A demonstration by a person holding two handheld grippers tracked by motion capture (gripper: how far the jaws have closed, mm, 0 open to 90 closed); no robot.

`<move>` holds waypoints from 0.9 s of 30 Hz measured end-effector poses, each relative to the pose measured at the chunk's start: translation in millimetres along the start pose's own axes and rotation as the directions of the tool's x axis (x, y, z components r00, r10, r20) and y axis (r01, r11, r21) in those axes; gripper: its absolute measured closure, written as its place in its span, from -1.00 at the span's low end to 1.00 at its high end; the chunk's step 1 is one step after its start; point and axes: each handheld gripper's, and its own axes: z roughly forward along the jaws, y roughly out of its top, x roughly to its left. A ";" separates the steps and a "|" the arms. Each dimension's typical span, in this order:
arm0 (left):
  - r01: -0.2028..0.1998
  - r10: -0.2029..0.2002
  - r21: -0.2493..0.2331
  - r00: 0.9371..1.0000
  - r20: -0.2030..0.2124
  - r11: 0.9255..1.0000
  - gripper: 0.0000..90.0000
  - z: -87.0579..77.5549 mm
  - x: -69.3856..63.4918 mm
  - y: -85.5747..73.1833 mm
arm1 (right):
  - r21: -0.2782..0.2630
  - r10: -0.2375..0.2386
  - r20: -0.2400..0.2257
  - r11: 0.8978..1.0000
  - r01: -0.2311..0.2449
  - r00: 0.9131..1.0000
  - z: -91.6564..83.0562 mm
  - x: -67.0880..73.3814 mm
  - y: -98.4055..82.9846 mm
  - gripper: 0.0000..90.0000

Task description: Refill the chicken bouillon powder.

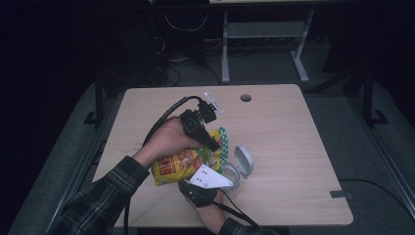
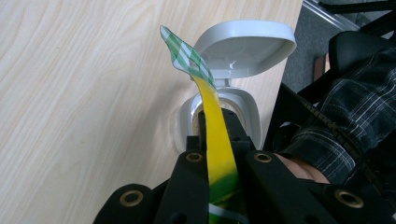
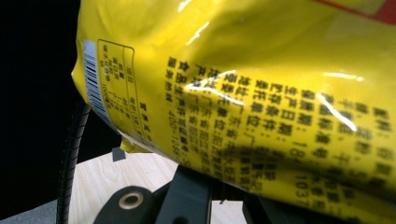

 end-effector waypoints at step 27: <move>0.003 -0.003 0.001 1.000 0.000 1.000 1.00 1.0 -1.4 1.4 | 0.000 -0.010 0.000 1.000 0.010 1.000 -0.7 -1.2 0.4 0.99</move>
